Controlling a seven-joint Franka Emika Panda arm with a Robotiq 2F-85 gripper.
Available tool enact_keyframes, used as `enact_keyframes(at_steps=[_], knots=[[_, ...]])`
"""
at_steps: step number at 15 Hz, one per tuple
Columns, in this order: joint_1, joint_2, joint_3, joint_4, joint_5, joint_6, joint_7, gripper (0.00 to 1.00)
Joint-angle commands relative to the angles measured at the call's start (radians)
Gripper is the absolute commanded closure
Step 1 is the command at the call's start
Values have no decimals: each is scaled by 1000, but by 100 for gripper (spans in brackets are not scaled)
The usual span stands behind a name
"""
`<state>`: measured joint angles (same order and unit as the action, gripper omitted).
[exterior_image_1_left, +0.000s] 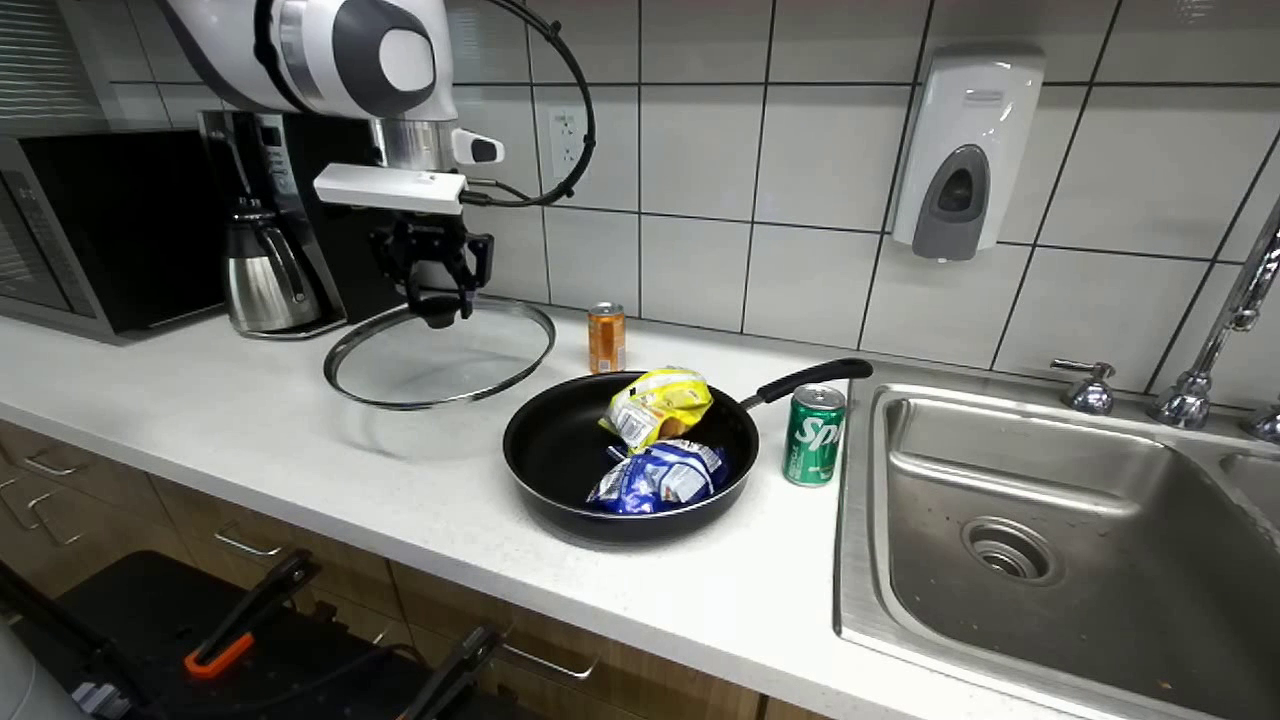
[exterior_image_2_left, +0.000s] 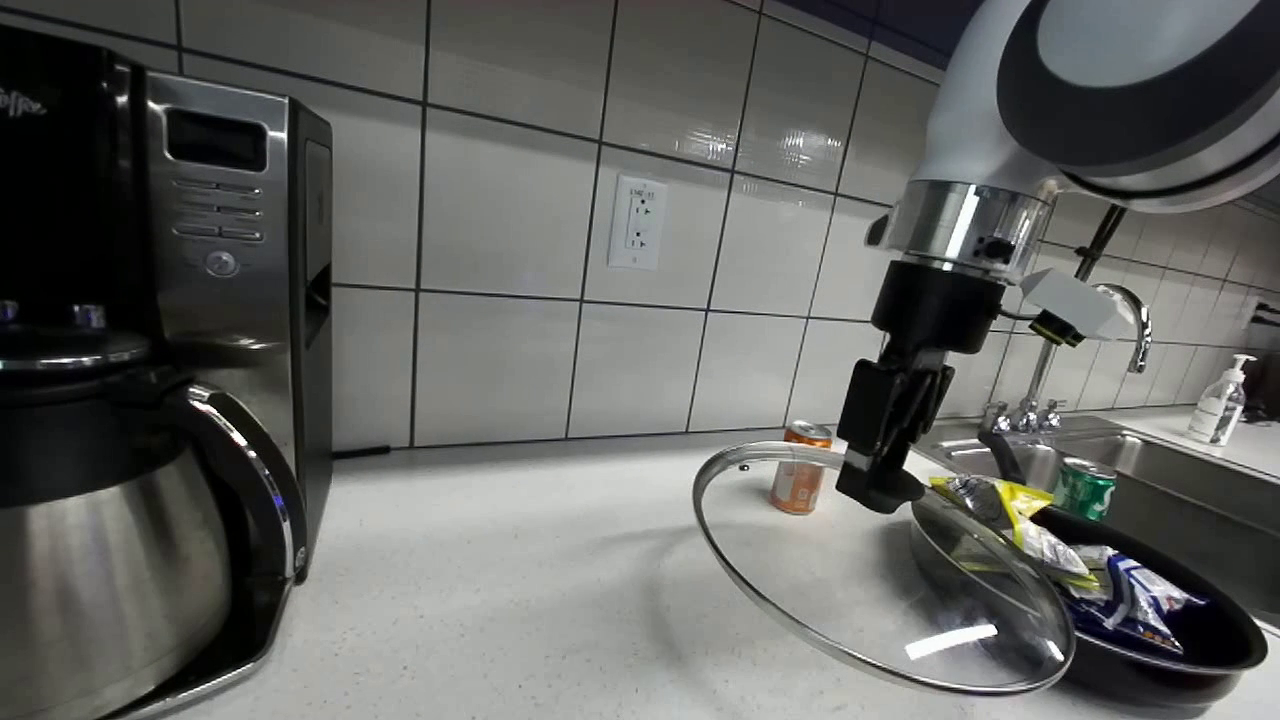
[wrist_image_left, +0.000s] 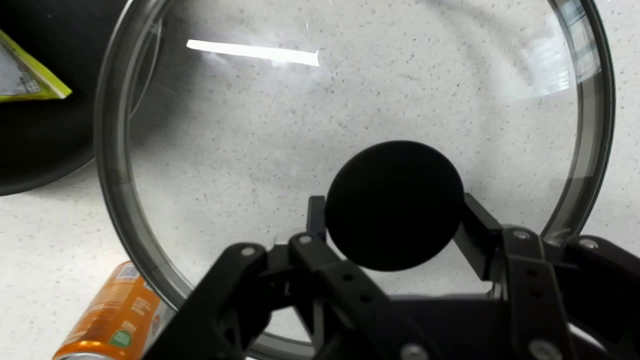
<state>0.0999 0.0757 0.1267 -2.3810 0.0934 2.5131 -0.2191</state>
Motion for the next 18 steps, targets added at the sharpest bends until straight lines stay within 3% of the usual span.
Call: enact_keyframes(at_steps=[1,7,18], knots=[[-29,-88,-24,-32,34,-29,-51,61],[-71,-145,-93,-81,72,-38,-144,61],[-169,-154,-248,-108,127,-52,-463,61]])
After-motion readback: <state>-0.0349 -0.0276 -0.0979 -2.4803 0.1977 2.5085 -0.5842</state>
